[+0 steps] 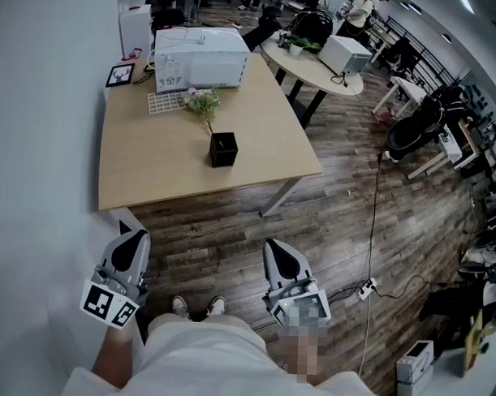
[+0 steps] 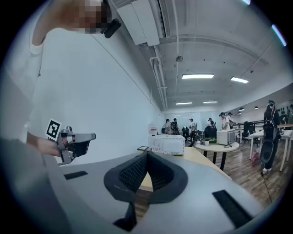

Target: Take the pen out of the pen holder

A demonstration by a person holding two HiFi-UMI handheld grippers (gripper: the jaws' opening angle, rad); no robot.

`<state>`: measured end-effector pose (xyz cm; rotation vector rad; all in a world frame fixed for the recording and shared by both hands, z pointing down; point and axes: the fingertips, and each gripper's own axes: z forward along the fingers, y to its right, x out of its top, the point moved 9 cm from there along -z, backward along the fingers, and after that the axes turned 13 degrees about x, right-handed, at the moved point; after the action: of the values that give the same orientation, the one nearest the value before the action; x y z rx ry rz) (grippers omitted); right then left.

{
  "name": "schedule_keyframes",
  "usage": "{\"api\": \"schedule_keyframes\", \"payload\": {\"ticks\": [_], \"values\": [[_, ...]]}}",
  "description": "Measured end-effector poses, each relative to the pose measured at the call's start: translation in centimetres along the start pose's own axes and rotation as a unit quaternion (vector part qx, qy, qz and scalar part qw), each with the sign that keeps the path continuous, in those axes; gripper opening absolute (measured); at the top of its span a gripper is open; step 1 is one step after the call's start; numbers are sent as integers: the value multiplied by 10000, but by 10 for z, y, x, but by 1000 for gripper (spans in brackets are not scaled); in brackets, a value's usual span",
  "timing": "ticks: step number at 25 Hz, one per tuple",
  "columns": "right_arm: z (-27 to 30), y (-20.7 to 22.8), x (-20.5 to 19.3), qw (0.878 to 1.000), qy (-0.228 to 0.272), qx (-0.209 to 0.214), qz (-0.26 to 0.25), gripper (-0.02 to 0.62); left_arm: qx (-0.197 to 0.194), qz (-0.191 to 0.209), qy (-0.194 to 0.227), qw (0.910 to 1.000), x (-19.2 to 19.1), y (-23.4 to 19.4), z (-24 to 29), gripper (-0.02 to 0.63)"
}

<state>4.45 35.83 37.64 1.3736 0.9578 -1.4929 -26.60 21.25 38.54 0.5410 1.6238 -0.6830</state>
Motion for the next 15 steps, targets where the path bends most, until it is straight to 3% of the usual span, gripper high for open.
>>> {"api": "schedule_keyframes", "payload": {"ticks": [15], "values": [[5,-6,-3,9999,-2,142,-1,0,129,31,90,9999,8,0,-12,12]]}}
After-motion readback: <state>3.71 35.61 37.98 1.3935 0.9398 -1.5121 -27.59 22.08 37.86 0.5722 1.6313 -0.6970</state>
